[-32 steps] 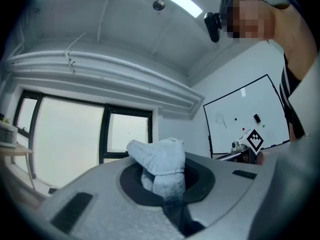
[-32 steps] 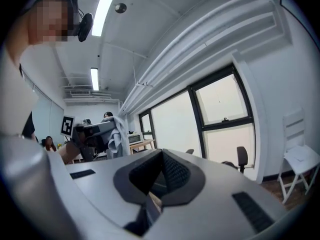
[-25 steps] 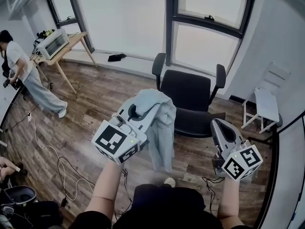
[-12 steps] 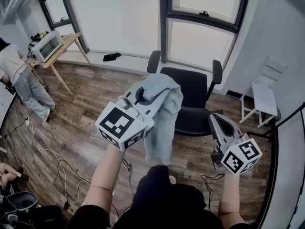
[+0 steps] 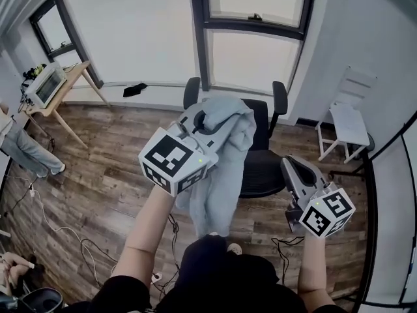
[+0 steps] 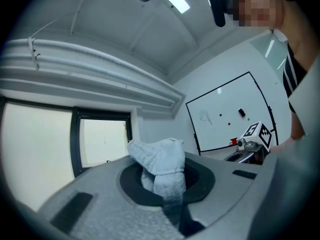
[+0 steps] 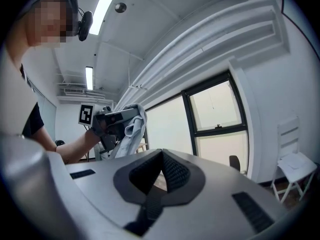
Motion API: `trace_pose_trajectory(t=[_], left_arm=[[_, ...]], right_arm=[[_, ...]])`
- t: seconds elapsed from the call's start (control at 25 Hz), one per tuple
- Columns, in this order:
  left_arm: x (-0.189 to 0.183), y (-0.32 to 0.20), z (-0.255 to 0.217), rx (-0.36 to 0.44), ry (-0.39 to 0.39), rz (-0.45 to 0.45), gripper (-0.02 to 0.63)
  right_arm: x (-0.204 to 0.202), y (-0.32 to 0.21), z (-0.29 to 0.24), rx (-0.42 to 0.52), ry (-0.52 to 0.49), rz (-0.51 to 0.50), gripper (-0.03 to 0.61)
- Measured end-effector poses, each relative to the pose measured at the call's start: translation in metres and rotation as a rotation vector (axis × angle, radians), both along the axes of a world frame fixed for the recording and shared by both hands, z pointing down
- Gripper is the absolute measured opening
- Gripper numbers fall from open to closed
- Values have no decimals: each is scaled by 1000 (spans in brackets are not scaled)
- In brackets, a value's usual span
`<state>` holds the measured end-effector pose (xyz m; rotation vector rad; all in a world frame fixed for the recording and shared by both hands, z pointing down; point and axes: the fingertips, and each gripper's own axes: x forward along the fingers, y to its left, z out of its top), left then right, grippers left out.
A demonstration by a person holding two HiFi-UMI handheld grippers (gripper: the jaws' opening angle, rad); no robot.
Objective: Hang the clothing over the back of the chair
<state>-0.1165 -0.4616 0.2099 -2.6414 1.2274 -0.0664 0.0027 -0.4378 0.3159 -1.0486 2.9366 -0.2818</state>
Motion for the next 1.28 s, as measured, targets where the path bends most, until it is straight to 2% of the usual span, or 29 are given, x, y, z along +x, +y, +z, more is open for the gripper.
trace_pose_trajectory(t=[0.6,0.8,1.0,1.28], left_arm=[[49,-95,4,-49,-84,134,18],[58,-121,7,-52,-114,185,18],[77,-156,10,-75,-113,230,18],[97,-211,19,-111,-132,222,18]], right_arm=[[33,-49,-4,-18,3,112,2],[32,-66,-3,-19,-4,143,2],[44,-88,-4,-28,1,189,2],[66,-108,-6,-56,3,262,2]])
